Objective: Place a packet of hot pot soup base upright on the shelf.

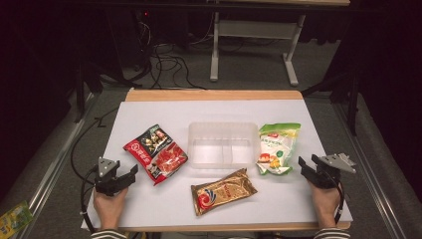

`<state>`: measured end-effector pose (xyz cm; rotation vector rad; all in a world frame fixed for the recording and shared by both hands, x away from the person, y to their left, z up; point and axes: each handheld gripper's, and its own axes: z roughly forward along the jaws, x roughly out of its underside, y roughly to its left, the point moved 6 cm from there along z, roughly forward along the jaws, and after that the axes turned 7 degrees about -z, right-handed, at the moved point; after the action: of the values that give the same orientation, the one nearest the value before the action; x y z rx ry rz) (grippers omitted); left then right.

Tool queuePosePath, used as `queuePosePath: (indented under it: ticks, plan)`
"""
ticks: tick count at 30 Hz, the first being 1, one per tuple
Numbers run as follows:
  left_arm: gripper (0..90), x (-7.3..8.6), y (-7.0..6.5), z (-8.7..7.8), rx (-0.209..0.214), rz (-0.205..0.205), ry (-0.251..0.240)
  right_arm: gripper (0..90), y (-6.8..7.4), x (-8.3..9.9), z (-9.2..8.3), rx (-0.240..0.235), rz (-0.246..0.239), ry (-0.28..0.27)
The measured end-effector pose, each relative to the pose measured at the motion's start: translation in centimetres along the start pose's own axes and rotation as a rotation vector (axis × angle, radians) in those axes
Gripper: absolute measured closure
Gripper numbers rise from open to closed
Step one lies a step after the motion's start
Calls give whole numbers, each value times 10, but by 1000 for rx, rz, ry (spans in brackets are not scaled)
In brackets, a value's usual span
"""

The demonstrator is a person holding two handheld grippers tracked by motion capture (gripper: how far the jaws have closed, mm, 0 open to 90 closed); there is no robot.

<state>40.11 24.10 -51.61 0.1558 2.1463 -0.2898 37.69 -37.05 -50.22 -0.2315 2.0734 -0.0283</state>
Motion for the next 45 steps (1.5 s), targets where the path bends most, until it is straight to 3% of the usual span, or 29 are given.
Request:
queuePosePath:
  ticks: [5, 24, 35, 45]
  plan:
    - [296, 0, 0, 1, 2, 7, 9, 456, 0, -3, -5, -10, -1, -10]
    - [295, 1, -2, 1, 6, 29, 17, 491, 8, -29, -29, -146, 53, -30]
    - [295, 1, -2, 2, 8, 28, 18, 419, 11, -48, -7, -204, 65, 55]
    - [295, 1, -3, 2, 6, 32, 18, 398, 9, -63, 17, -198, 97, 97]
